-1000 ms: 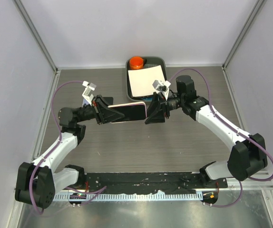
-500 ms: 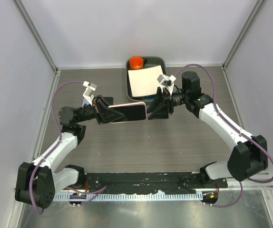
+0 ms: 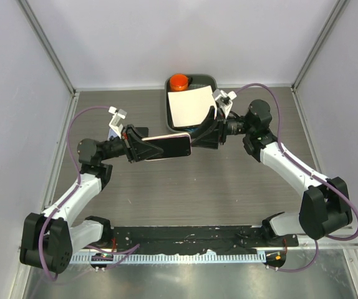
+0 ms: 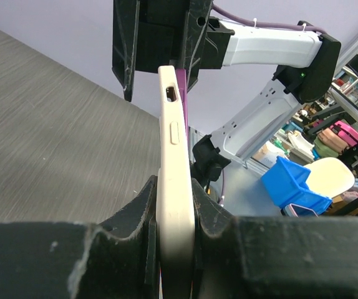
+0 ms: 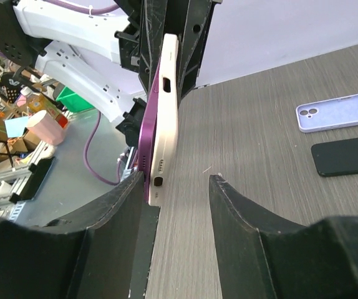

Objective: Take the phone out of the phone case
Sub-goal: Remove the phone case from the phone.

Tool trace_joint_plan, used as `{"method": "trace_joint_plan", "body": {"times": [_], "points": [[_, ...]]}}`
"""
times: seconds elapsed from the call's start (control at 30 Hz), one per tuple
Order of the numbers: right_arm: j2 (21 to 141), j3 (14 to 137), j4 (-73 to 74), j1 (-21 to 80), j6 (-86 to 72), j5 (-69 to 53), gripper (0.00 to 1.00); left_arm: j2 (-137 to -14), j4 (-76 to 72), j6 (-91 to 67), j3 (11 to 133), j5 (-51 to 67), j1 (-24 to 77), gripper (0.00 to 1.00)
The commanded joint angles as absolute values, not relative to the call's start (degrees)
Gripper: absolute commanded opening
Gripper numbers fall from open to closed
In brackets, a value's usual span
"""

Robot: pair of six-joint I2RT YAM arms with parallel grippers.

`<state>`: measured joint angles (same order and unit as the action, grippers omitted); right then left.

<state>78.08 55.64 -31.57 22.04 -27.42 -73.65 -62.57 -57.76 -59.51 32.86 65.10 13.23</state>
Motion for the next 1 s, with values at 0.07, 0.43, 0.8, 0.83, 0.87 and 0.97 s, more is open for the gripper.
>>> {"method": "trace_joint_plan", "body": {"times": [0.07,0.43,0.8,0.83,0.87,0.97], "points": [[77.5,56.2,-39.0,22.0,-31.6,-71.2,0.51,-61.4,-59.9,-58.5,33.1,63.5,13.0,0.0],[77.3,55.4,-34.1,22.0,-25.7,-70.1,0.52,-61.4,-61.1,-60.2,33.6,62.7,12.9,0.0],[78.4,55.6,-31.5,22.1,-23.8,-69.7,0.52,-61.2,-63.1,-61.4,33.1,62.4,12.9,0.0],[78.4,55.5,-31.3,22.1,-23.6,-69.6,0.52,-61.2,-63.3,-61.6,33.2,62.4,12.9,0.0],[78.4,55.6,-30.9,22.1,-23.2,-69.6,0.52,-61.2,-63.5,-61.7,33.1,62.4,12.9,0.0],[78.5,55.8,-29.3,22.1,-22.0,-69.4,0.53,-61.1,-63.7,-62.0,33.0,62.4,12.8,0.0]]}}
